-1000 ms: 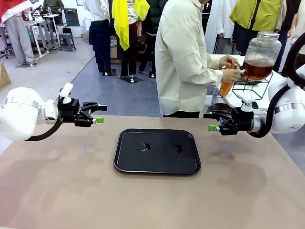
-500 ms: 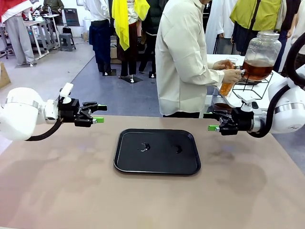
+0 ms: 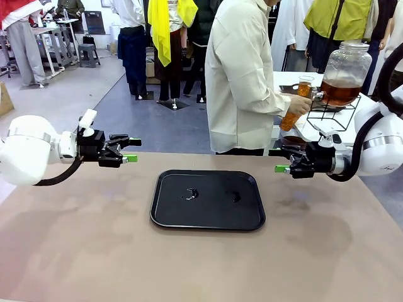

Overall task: Pour the drink into the iced cup.
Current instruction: Open the gripper to release the iced cup you were holding.

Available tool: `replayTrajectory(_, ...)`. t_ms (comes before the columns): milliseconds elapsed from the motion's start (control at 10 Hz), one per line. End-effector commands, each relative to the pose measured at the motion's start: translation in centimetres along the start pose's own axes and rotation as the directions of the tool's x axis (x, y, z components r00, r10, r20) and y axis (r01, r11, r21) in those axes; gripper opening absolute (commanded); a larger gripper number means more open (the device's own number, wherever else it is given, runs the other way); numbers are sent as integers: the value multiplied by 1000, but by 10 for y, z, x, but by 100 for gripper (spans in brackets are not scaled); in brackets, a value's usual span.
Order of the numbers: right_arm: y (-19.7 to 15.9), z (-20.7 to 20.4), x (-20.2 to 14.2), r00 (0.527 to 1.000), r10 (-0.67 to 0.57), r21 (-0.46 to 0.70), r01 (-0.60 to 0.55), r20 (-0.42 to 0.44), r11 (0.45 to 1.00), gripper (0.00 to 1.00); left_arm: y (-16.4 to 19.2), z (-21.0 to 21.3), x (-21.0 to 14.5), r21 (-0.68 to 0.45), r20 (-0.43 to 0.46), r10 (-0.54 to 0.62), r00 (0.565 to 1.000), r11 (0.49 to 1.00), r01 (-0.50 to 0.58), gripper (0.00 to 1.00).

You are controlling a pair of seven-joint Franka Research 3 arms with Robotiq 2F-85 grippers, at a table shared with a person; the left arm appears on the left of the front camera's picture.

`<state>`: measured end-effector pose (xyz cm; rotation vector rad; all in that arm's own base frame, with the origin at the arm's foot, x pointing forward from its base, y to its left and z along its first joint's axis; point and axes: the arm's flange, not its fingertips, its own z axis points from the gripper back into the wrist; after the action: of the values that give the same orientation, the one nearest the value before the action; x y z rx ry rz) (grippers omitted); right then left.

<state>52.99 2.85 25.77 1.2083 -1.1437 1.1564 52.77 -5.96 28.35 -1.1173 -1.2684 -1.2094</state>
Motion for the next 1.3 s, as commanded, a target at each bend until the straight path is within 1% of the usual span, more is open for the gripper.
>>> replayTrajectory(0, -1, -1, 2, 1000, 3, 3, -3, 0, 1000, 100, 0, 0, 1, -3, 4, -2, 1000, 1000, 2, 100)
replayTrajectory(1200, -1, -1, 2, 1000, 3, 3, -3, 0, 1000, 100, 0, 0, 1, -3, 4, -2, 1000, 1000, 2, 100)
